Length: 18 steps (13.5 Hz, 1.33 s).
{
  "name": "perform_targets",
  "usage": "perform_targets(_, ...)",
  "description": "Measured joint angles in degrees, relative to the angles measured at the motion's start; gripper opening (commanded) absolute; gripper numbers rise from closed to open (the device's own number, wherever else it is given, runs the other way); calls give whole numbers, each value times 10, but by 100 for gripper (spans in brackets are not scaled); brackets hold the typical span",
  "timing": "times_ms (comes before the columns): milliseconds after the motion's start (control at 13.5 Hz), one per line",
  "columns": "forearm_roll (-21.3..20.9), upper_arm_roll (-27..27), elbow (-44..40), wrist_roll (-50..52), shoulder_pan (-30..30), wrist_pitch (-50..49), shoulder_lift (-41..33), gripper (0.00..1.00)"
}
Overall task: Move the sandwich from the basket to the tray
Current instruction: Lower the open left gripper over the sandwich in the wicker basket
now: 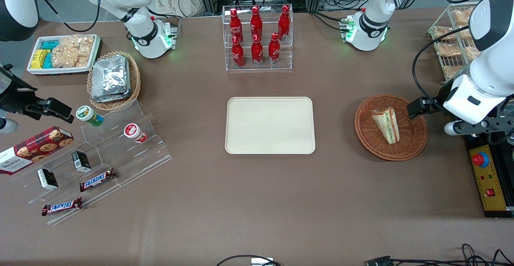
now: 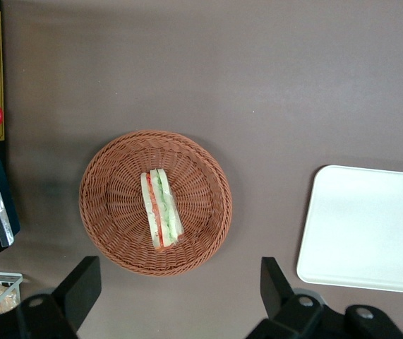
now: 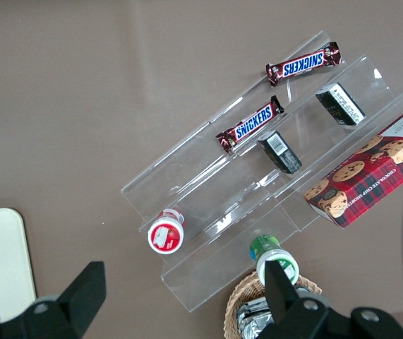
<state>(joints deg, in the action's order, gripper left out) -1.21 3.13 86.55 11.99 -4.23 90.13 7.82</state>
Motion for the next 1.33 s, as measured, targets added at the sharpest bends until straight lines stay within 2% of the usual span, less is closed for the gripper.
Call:
perform_targets(741, 0, 0, 23, 0, 0, -24, -3, 100)
perform_targets(1037, -3, -6, 174, 30, 8, 63, -64, 100)
perform_targets(1333, -3, -14, 326, 44, 23, 225, -78, 100)
